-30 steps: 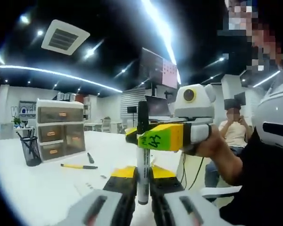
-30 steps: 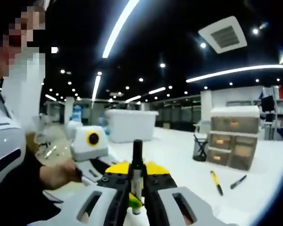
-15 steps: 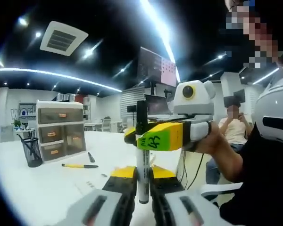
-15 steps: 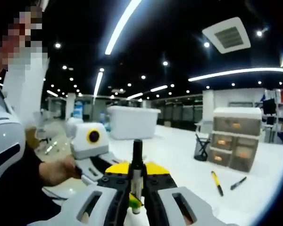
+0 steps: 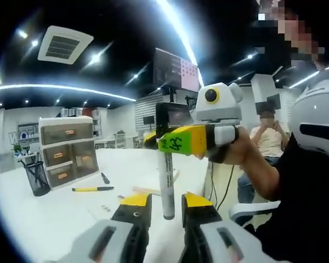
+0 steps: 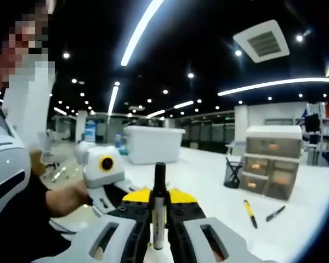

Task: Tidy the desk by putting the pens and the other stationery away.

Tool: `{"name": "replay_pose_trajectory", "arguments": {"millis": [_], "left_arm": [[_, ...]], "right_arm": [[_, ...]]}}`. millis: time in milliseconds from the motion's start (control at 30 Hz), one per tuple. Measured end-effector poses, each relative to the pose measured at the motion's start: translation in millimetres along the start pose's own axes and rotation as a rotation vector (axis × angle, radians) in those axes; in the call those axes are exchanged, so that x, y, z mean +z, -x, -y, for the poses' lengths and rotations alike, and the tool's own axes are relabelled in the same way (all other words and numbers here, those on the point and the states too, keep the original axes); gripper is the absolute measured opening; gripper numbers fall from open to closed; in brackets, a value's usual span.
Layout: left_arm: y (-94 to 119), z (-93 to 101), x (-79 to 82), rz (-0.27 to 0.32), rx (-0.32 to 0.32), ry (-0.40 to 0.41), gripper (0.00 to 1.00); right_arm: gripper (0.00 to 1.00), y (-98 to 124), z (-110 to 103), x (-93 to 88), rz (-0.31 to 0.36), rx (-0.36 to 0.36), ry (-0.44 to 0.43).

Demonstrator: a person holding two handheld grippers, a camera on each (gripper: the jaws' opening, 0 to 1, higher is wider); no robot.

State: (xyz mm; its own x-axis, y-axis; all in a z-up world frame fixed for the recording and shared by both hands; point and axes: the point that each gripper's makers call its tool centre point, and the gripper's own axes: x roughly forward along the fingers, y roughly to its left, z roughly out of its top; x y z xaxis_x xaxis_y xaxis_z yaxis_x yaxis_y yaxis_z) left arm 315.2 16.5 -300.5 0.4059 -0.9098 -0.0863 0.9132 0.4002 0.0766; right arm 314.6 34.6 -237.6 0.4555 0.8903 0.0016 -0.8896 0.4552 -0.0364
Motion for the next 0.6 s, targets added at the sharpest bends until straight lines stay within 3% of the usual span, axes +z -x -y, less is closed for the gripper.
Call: {"name": "replay_pose_trajectory", "arguments": {"millis": [200, 600], "left_arm": [[-3.3, 7.2, -0.2, 0.002, -0.043, 0.020, 0.19], [-3.3, 11.4, 2.7, 0.022, -0.063, 0.066, 0.11]], "right_arm": [[0.07, -4.0, -7.7, 0.1, -0.008, 0.030, 0.008], [0.08, -5.2, -13.6, -3.6, -0.020, 0.054, 0.003]]}}
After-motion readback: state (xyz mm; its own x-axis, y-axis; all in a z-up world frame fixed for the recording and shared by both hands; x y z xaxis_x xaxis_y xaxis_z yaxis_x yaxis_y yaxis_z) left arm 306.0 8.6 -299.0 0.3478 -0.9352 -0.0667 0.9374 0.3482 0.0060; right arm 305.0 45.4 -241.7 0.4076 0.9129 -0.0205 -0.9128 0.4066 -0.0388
